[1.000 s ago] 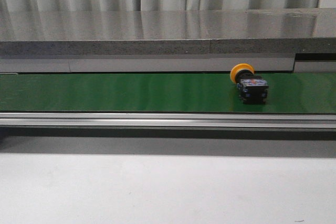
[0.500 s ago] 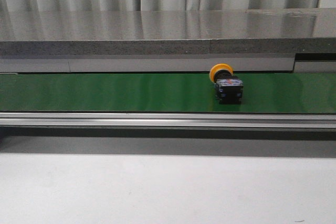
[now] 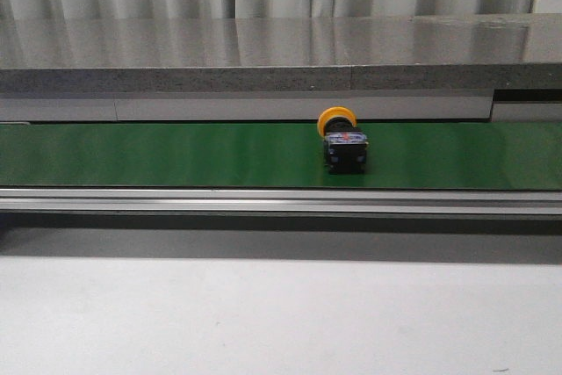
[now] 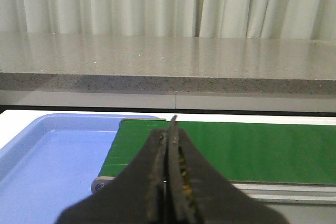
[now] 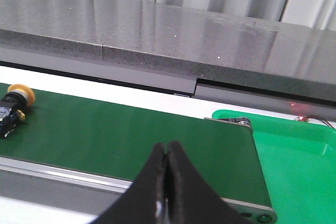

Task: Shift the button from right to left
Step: 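Withdraw the right gripper while the belt carries the button toward the left arm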

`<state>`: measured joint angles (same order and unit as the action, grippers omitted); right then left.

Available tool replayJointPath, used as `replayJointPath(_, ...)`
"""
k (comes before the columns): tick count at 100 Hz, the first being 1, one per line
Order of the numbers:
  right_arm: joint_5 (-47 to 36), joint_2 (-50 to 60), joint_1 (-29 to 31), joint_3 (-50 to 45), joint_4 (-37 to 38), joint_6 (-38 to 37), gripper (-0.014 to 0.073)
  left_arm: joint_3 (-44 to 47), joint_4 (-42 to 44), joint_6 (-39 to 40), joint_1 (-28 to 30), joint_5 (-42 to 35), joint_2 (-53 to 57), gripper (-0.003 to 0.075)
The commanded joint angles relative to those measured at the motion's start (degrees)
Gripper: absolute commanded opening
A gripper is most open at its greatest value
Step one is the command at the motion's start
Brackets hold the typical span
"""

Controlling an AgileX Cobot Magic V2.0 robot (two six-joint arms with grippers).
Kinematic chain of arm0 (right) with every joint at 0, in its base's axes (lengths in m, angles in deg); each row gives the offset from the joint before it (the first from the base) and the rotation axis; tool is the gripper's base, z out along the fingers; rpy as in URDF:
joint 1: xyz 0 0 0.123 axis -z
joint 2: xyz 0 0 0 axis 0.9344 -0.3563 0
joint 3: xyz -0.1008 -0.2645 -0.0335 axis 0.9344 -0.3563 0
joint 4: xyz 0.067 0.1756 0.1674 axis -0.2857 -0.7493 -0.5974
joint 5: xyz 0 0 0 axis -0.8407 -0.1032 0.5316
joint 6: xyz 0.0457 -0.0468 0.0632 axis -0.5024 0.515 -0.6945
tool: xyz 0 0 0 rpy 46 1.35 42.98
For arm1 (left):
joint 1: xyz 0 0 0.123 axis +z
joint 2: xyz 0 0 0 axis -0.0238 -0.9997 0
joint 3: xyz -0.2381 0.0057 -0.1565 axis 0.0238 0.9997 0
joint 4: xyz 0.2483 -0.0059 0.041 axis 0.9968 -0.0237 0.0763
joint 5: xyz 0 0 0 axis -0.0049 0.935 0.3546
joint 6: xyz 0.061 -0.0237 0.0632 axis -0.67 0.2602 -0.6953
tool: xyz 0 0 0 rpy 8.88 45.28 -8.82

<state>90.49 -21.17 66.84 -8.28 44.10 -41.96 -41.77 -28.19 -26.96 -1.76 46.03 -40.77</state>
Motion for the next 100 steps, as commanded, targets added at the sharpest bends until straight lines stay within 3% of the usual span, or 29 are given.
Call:
replayJointPath(1, -5.1, -0.6, -0.2, 1.4, 0.6, 0.0, -0.0067, 2.5, -0.6, 0.4, -0.4, -4.5, 1.8, -0.002)
replayJointPath(33, -5.1, -0.6, -0.2, 1.4, 0.6, 0.0, -0.0067, 0.5, 0.4, 0.2, -0.1, -7.0, 1.4, -0.002)
replayJointPath(56, -5.1, -0.6, -0.2, 1.4, 0.6, 0.0, -0.0067, -10.3, 0.4, 0.2, -0.1, 3.5, -6.8, -0.002)
replayJointPath(83, -5.1, -0.6, -0.2, 1.4, 0.6, 0.0, -0.0067, -26.9, -0.2, 0.2, -0.1, 20.8, -26.8, -0.002)
replayJointPath(100, -5.1, -0.6, -0.2, 1.4, 0.6, 0.0, -0.0067, -35.6, -0.2, 0.2, -0.1, 26.2, -38.9, -0.001)
